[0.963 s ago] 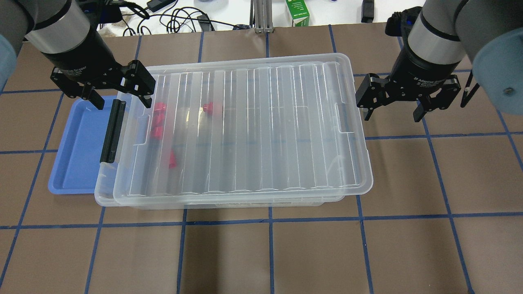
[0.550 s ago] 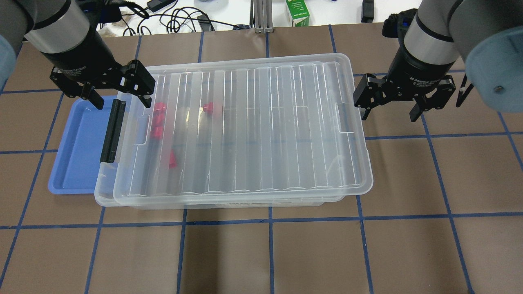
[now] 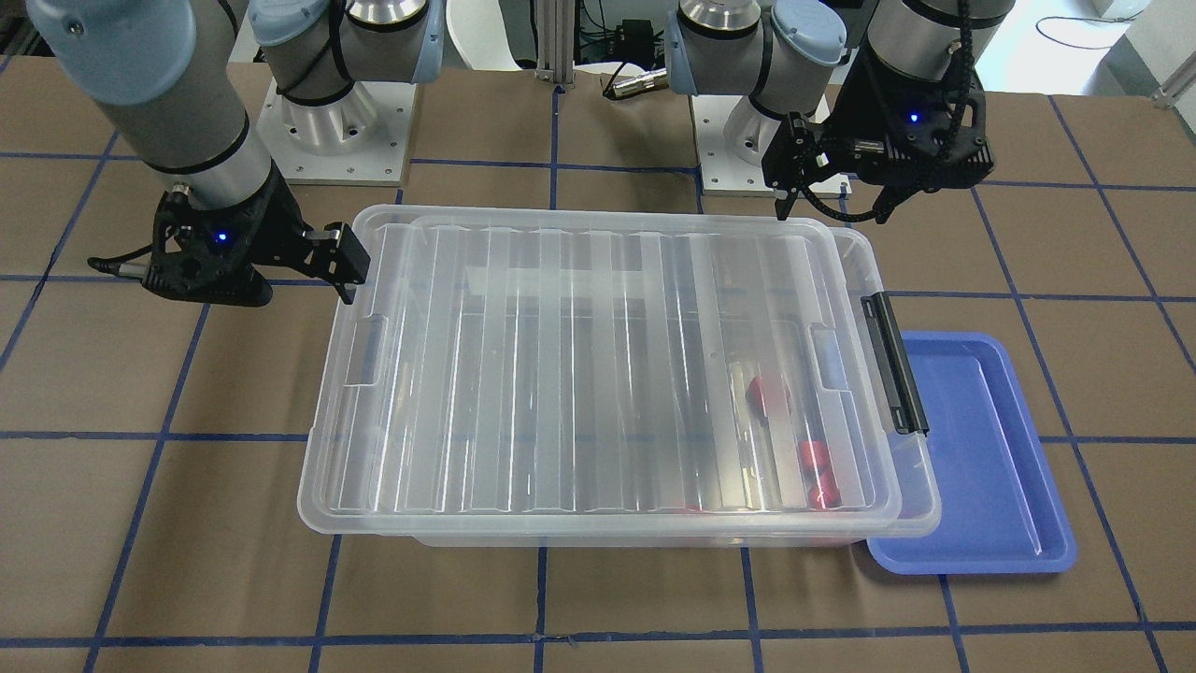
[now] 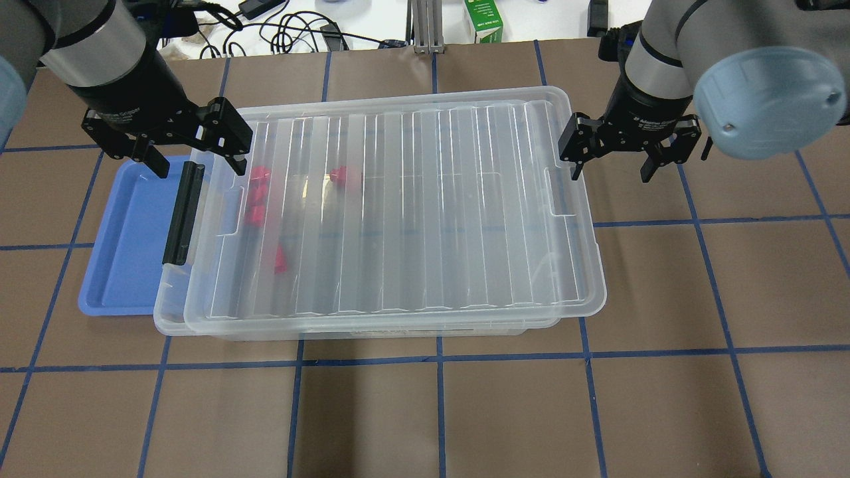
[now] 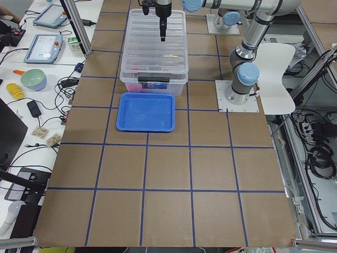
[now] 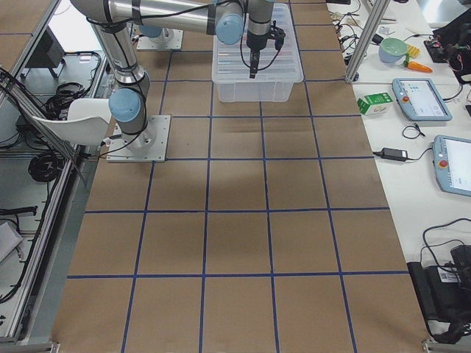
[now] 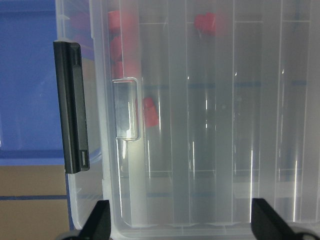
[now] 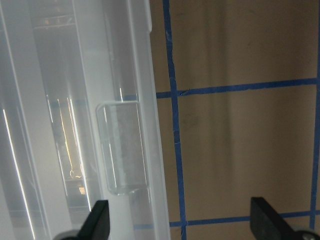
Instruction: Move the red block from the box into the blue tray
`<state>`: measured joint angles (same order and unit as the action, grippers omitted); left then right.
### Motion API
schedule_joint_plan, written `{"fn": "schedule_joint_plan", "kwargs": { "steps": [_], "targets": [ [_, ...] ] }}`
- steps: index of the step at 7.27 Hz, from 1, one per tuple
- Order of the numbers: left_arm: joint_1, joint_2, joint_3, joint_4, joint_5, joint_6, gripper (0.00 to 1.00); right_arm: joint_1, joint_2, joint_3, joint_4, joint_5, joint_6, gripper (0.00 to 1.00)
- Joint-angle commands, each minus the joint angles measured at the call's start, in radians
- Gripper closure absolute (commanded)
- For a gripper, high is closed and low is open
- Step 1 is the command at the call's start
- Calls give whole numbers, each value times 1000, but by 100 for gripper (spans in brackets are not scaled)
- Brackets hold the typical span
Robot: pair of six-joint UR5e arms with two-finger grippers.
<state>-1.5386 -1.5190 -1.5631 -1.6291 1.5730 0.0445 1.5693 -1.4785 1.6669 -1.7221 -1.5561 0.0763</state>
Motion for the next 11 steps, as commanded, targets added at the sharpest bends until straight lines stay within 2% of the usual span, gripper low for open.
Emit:
{"fn": "schedule_joint_plan", "kwargs": {
  "steps": [1, 6, 11],
  "targets": [
    [0, 0, -2, 0, -1, 0, 0, 0, 72, -3, -65, -7, -15, 0],
    [0, 0, -3, 0, -1, 0, 0, -3, 125, -3, -108, -9, -38, 0],
    [0, 2, -3, 0, 1, 0, 0, -5, 127, -7, -129, -12, -36, 0]
  ]
}}
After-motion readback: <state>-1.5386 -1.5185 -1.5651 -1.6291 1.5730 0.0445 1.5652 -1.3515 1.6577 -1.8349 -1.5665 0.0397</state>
